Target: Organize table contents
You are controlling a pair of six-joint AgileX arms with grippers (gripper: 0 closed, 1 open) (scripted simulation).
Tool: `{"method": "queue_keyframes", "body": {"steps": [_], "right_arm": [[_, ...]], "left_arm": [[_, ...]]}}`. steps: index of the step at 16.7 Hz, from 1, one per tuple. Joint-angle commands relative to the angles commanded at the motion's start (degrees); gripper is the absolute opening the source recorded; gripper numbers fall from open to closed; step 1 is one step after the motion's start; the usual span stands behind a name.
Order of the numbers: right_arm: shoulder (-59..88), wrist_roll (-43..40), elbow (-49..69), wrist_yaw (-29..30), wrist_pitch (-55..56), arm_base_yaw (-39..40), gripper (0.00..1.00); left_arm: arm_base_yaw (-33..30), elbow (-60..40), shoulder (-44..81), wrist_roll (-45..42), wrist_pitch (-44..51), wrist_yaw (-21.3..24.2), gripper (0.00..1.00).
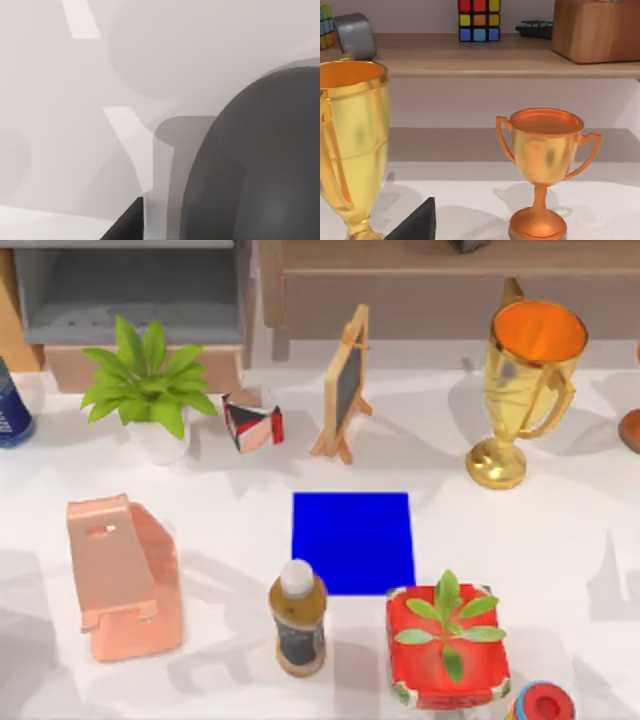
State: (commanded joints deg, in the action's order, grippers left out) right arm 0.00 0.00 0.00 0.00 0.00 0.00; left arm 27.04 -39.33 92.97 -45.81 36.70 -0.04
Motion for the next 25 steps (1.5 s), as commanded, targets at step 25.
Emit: {"method": "queue_keyframes", "body": {"steps": [25], "right_arm": [[0.0, 0.0, 0.0, 0.0, 0.0, 0.0, 1.0]], "left_arm": [[-0.2, -16.8, -11.7, 0.6, 27.8, 0.6, 0.0]]}}
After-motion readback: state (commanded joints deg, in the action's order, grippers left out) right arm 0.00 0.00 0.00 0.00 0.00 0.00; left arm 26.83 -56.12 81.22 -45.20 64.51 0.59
